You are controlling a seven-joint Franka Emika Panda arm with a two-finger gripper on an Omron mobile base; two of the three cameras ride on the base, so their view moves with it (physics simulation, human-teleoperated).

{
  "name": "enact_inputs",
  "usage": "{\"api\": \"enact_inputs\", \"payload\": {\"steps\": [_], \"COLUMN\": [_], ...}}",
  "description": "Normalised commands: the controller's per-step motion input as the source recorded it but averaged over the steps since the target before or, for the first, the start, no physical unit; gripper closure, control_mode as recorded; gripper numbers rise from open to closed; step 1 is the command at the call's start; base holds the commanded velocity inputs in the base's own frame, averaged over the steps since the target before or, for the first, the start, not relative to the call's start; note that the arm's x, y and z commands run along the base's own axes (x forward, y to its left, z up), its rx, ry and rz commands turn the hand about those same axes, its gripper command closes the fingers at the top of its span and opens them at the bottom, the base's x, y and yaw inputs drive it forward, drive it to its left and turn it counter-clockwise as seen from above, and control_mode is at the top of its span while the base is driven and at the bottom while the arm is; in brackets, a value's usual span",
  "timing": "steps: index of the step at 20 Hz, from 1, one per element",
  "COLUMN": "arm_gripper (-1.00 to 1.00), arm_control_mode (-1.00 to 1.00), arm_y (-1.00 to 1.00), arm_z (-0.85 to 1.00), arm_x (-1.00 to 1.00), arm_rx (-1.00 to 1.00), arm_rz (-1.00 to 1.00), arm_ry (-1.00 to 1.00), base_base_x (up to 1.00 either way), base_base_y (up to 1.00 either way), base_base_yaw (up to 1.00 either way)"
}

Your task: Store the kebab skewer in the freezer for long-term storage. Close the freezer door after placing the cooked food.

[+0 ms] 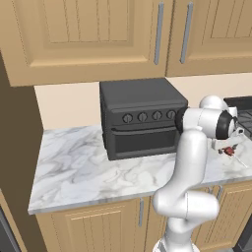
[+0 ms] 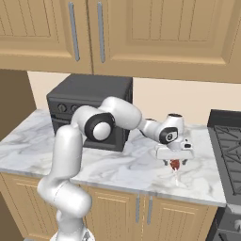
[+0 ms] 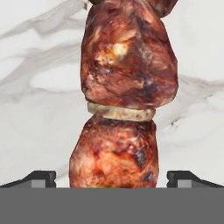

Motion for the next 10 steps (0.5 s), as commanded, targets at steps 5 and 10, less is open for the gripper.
{"api": "enact_inputs", "payload": {"steps": [5, 10], "arm_gripper": [-1.00, 1.00], "arm_control_mode": [-1.00, -1.00], "arm_y": [-0.01, 0.00], "arm_z": [-0.29, -0.24], "arm_x": [0.00, 0.00], "arm_rx": [0.00, 0.00], "arm_rz": [0.03, 0.00], "arm_ry": [0.00, 0.00], "base_base_x": [0.00, 0.00], "base_base_y": [0.00, 0.00], "base_base_yaw": [0.00, 0.00]}}
